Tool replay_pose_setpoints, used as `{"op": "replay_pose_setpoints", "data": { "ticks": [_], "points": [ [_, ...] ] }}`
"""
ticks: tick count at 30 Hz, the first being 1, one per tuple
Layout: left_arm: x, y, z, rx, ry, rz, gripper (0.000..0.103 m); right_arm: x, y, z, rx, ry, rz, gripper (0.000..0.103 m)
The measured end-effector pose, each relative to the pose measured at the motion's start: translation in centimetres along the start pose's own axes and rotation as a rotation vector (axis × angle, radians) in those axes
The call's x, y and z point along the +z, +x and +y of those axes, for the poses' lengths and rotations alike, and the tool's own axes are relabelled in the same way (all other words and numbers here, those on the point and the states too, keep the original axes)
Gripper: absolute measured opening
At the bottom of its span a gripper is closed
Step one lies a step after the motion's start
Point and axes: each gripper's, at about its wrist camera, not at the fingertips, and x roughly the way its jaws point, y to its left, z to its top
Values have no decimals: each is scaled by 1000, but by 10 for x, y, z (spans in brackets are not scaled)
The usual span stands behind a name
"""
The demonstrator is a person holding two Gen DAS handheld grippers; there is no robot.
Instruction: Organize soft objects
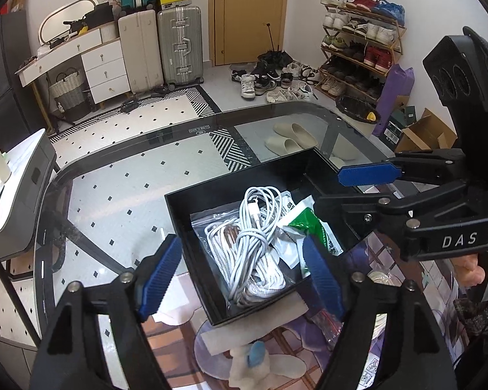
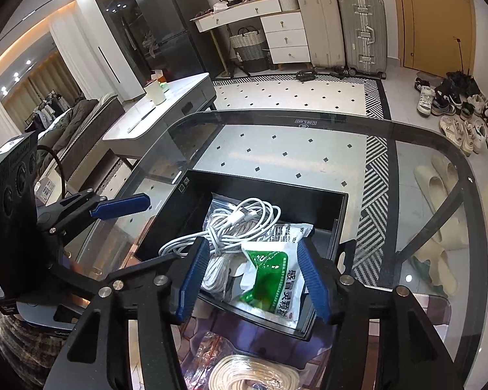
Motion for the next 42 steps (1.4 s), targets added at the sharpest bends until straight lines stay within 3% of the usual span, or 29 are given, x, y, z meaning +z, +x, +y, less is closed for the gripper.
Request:
{"op": "replay_pose_setpoints", "data": {
  "ticks": [3, 7, 9, 13, 33, 42],
  "points": [
    [-4, -6, 2, 10, -8, 1, 85, -3, -5, 2, -5, -3, -5, 71],
    [-11, -12, 3, 29, -1, 5, 97, -9, -12, 6, 3, -18, -5, 95],
    [-14, -15, 4, 27, -2, 9, 98, -14, -16, 8, -16, -22, -10, 98],
    [-21, -19, 6, 32, -8, 17, 103, -20, -23, 6, -21, -10, -11, 101],
    [-60, -38, 0, 20, -23, 29, 103, -61, -54, 16, -72, 2, -27, 102],
    [-79, -39, -2, 24, -19, 42, 103, -84, -44, 17, -69, 32, 22, 102]
  ]
}}
